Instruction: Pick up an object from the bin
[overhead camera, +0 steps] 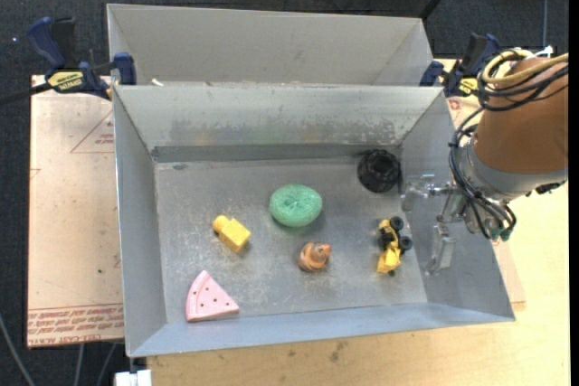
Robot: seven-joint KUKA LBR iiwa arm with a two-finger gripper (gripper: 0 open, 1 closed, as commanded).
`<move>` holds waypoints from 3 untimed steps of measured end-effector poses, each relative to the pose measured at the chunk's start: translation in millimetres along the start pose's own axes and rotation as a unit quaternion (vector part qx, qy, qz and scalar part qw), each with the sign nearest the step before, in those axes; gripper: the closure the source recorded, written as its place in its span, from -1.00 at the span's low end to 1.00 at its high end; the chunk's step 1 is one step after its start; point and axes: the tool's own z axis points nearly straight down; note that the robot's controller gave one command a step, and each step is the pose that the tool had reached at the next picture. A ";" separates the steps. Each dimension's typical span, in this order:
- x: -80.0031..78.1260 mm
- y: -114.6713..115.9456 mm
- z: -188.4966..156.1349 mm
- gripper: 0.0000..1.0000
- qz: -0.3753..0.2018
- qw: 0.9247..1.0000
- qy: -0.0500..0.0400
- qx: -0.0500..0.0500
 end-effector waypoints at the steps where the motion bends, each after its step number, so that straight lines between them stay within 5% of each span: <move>1: -1.8 0.5 -3.7 -1.00 -0.002 1.000 -0.004 0.001; 3: -13.6 29.1 91.6 -1.00 0.019 1.000 -0.003 0.000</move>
Offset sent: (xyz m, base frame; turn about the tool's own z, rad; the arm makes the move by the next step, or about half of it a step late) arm 0.0147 0.0106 -0.0935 -0.0022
